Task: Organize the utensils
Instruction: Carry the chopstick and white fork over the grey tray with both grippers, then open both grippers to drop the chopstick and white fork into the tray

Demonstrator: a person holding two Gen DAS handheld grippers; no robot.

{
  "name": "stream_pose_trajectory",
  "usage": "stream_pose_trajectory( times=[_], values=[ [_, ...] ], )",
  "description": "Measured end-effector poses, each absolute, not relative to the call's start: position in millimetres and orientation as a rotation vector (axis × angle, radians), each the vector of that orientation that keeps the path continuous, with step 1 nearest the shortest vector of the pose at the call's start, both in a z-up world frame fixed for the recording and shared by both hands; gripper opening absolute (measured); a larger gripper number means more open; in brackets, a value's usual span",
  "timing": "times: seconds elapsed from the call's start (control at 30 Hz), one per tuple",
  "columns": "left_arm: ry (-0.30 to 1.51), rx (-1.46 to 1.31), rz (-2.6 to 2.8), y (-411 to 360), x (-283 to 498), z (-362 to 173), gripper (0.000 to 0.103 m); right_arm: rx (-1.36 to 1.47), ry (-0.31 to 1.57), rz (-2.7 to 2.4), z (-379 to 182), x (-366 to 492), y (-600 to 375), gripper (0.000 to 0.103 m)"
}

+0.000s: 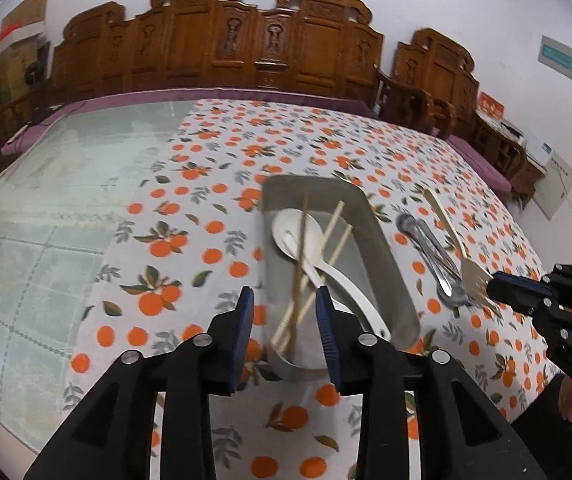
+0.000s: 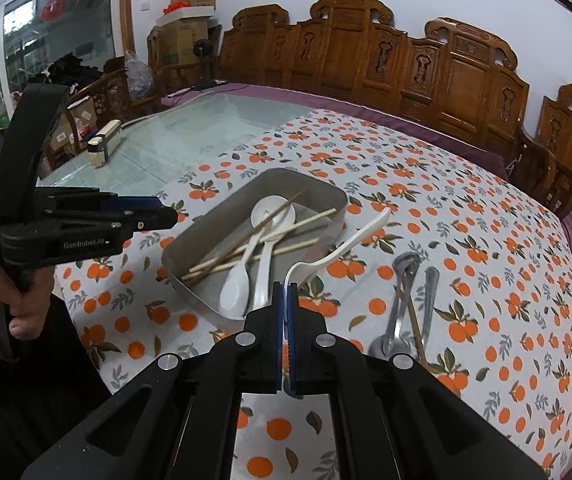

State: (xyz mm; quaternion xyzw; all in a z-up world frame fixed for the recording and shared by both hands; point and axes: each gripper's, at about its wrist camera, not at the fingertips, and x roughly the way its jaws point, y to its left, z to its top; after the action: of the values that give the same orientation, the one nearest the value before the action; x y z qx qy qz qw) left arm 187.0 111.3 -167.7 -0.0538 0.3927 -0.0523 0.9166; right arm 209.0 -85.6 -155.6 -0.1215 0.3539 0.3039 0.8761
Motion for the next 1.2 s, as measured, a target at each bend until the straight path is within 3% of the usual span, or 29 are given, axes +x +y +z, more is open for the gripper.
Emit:
stream_pose_trajectory(
  times=[0.1,0.13,0.2,0.73,1.2],
  values=[
    [0.797,-0.103,-0.071,120,188,-165,0.033,-0.254,0.733,0.659,-154,216,-77,0.002],
    [0.796,-0.105,-0.065,122,188,-165,0.041,-0.254,0.730,0.670,-153,218,-73,0.002],
    [0.790,-0.109,-0.050,126,189,-164,0.046,-0.265,0.724,0.693,-154,222,-63,0.002],
    [0.801,-0.127,-0.023,137,192,-167,0.047,-0.287,0.799,0.802,-195,257,-10,0.004],
    [0.790,-0.095,-0.069,107,194,-164,0.047,-0.207,0.758,0.722,-167,235,-75,0.006]
  ],
)
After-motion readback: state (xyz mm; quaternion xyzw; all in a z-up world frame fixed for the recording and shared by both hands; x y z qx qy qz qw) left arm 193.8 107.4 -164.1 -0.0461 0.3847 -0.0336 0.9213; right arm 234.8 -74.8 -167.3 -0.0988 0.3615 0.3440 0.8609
